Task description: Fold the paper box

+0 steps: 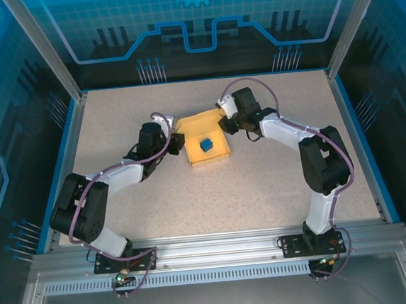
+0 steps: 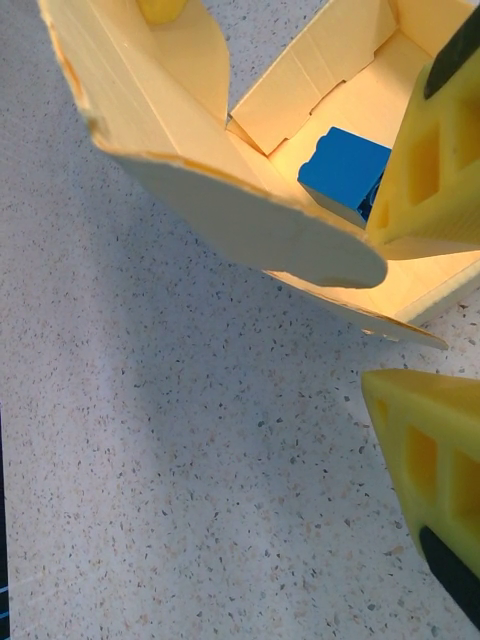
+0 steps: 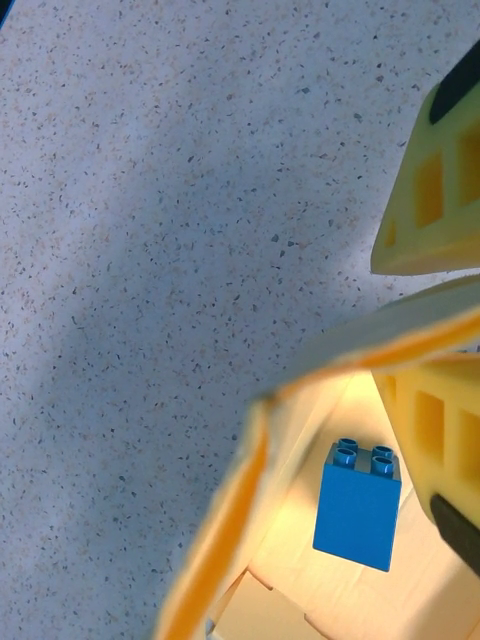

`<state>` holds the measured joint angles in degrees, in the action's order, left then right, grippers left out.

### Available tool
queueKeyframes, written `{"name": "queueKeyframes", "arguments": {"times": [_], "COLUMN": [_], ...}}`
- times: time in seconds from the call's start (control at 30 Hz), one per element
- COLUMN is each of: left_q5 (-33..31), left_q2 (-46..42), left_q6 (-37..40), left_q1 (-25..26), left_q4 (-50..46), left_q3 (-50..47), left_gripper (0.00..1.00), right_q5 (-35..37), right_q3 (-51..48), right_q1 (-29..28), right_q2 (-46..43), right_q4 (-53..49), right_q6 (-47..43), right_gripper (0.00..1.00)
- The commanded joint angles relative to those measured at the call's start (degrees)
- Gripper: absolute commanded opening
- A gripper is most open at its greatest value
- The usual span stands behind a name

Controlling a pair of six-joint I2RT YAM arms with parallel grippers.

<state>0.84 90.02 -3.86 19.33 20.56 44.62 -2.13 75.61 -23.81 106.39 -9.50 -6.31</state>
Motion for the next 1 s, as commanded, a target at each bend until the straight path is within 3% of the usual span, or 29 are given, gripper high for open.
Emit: {"name": "queueKeyframes", "arguments": {"times": [0.0,0.33,0.73,0.97], "left_q5": [0.5,1.0,2.3,0.7], "left_q2": [0.5,0.7,2.3,2.0], "left_q6": [1.3,1.2,0.6,-1.4], "left_q1": [-0.3,-0.3,-0.2,0.2], "left_q4": [-0.8,-1.2,-1.8,-1.8], "left_q3": [2.0,2.8,4.4,4.4], "left_gripper": [0.33,0.18,0.02,0.00], "right_q5": [-1.2,-1.1,0.5,6.6], "right_q3": [0.6,0.0,-0.6,-1.6], "right_q1": [0.6,0.4,-0.9,-3.1], "right_q2": [0.3,-0.2,-1.0,-2.4], "right_q4": [-0.7,-0.7,-1.0,-1.7], "right_q6": [-0.4,-0.3,1.5,8.5], "right_gripper": [0.24,0.12,0.06,0.00]}}
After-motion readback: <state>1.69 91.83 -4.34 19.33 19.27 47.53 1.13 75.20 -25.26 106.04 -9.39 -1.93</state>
